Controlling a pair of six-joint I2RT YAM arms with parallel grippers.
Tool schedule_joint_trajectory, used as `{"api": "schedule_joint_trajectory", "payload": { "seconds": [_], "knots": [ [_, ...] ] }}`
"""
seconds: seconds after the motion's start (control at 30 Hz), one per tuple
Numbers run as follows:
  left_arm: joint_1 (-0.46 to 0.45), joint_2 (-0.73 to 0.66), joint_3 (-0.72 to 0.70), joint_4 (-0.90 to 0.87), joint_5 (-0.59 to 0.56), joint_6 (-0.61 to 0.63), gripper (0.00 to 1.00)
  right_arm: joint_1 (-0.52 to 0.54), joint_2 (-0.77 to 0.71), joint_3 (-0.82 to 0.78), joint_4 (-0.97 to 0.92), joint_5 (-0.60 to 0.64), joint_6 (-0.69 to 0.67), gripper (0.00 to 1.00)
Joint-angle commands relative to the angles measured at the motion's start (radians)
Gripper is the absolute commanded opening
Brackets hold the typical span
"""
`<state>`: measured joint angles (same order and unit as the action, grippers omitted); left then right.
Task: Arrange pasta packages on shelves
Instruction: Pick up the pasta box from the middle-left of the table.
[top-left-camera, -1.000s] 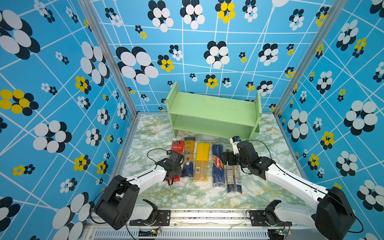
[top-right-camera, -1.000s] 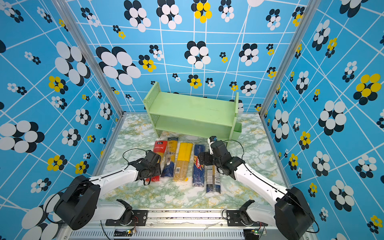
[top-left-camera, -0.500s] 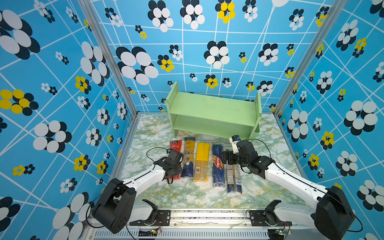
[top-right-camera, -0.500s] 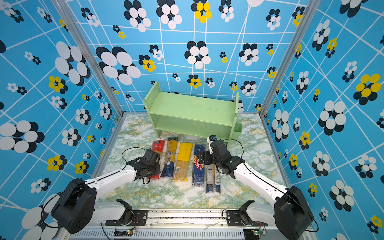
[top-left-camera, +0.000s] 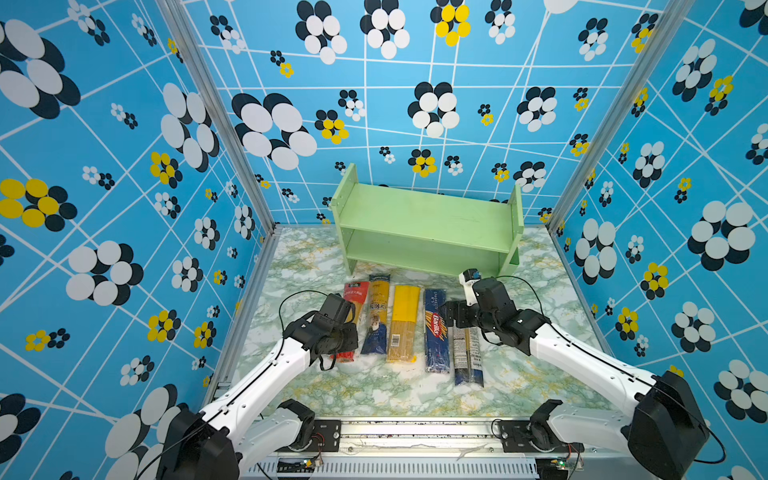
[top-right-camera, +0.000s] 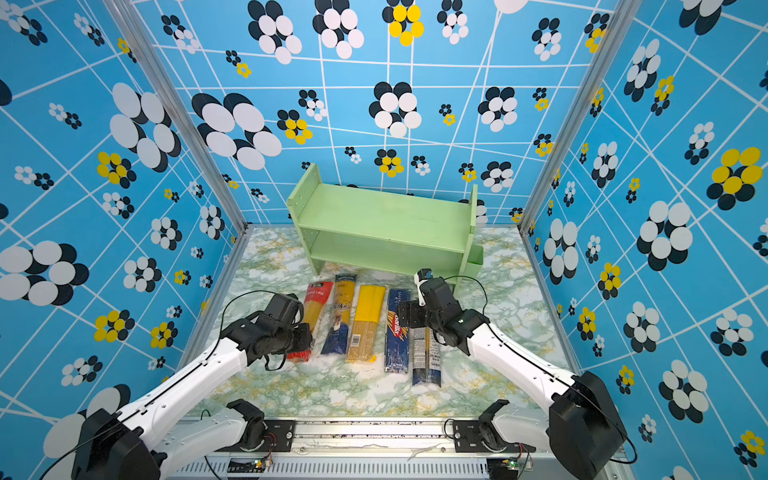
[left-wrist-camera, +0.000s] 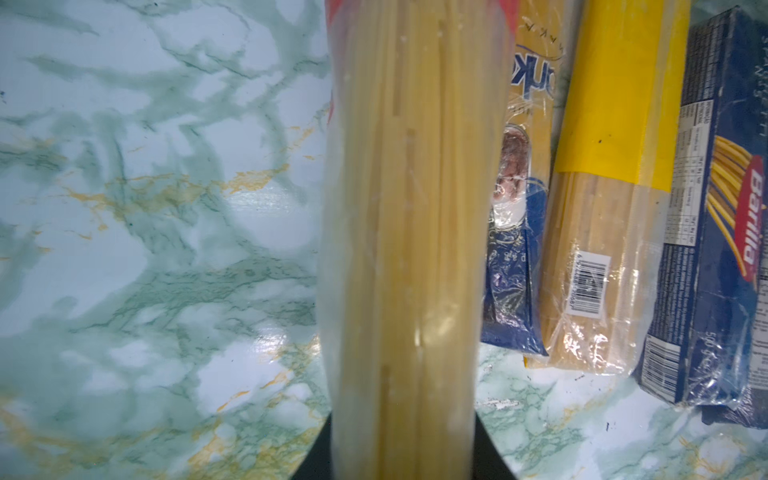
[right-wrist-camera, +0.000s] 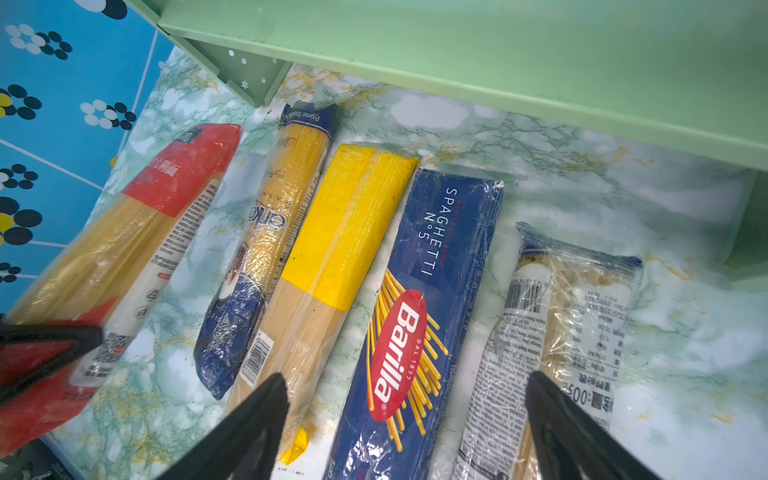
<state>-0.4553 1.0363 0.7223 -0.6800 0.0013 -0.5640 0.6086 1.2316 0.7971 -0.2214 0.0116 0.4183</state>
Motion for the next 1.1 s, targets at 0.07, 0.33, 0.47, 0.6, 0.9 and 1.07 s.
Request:
{"api": "schedule_joint_trajectory", "payload": {
  "seconds": [0.07, 0.33, 0.47, 0.6, 0.9, 1.07],
  "knots": [
    [0.02, -0.09, 0.097, 0.012, 0.034, 0.032, 0.0, 0.01, 0.012, 0.028, -0.043, 0.022, -0.025, 0.91],
    [0.029, -0.14, 0.236, -0.098, 0.17, 0.048, 0.0, 0.01, 0.04, 0.043, -0.063, 0.021, -0.029, 0.91],
    [0.029, -0.182, 0.313, -0.133, 0.245, 0.048, 0.0, 0.01, 0.06, 0.047, -0.072, 0.02, -0.034, 0.91],
    [0.029, -0.212, 0.378, -0.163, 0.314, 0.041, 0.0, 0.01, 0.078, 0.051, -0.074, 0.022, -0.038, 0.91],
    [0.028, -0.251, 0.522, -0.215, 0.414, 0.04, 0.0, 0.01, 0.124, 0.057, -0.078, 0.025, -0.038, 0.91],
    [0.03, -0.22, 0.634, -0.199, 0.465, 0.062, 0.0, 0.01, 0.141, 0.05, -0.07, 0.024, -0.039, 0.91]
  ]
}}
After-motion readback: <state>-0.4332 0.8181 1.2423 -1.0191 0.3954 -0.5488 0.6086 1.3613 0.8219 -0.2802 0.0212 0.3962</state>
